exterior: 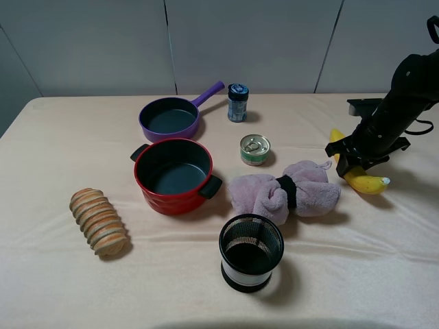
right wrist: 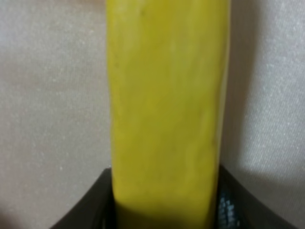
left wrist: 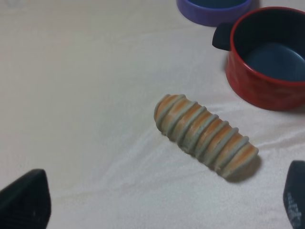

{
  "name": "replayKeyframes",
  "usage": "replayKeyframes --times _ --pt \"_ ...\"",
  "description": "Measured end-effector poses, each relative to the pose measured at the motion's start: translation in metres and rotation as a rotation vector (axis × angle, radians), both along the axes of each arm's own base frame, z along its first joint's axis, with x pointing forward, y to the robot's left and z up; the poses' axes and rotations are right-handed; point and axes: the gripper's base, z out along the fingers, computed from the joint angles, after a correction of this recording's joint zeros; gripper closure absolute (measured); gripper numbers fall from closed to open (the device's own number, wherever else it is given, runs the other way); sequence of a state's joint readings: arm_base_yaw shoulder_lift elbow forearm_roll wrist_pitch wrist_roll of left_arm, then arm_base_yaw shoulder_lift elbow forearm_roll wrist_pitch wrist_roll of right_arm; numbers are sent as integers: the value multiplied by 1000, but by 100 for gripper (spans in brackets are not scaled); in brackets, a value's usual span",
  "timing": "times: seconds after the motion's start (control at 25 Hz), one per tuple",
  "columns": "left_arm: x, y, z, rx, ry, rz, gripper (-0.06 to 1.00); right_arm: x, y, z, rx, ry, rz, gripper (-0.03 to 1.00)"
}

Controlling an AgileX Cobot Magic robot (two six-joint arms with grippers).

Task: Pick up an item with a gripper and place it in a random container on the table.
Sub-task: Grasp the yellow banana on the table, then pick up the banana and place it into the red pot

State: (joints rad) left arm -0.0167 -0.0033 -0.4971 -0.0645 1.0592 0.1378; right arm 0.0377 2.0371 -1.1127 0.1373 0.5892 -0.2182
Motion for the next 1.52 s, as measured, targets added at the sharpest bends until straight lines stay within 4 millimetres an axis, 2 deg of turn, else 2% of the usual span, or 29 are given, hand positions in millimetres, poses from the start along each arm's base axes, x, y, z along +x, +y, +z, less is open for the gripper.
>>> replayKeyframes --times 0.72,1.2,1.52 --pt "0 0 0 0 0 0 -5 3 0 2 2 2 1 67" --pt "0 0 0 0 0 0 -5 31 1 31 -7 -43 28 67" --pt "0 0 0 0 0 0 -5 40 1 47 -7 -32 40 67"
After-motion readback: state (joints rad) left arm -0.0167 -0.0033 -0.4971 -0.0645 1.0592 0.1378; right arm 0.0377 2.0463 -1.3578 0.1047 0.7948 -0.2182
